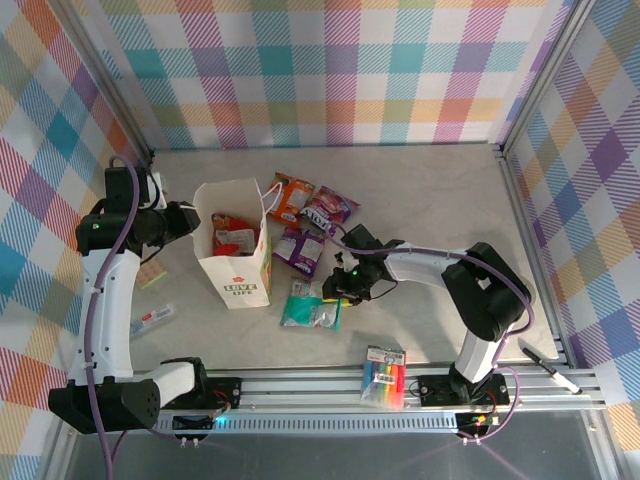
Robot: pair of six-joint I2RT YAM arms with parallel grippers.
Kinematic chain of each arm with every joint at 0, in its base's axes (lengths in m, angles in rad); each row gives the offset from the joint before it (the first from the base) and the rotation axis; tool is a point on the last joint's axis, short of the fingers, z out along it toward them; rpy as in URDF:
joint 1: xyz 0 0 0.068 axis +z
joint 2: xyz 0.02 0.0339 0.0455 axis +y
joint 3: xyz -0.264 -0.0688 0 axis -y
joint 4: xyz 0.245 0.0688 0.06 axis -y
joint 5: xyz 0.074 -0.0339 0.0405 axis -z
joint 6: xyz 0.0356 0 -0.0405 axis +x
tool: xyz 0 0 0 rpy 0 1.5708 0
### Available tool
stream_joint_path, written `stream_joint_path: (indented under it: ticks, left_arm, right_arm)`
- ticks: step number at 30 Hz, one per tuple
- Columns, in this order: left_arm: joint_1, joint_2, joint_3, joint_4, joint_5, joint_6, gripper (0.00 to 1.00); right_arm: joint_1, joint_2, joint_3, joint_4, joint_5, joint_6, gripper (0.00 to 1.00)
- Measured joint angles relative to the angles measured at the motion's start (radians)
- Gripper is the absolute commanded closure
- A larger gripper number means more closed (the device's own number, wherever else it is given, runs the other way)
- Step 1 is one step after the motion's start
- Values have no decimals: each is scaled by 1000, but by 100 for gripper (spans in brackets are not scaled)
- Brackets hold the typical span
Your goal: Place the snacks into the paper bag
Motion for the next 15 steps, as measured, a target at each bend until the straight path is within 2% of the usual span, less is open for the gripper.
stream_joint_path:
  ticks: [7,15]
  left_arm:
    - [0,0,-3,0,0,0,62]
    - [0,0,-6,0,0,0,62]
  right_arm:
    - [0,-20,3,-26,21,-1,73]
    - [0,-46,10,-82,56,-16,73]
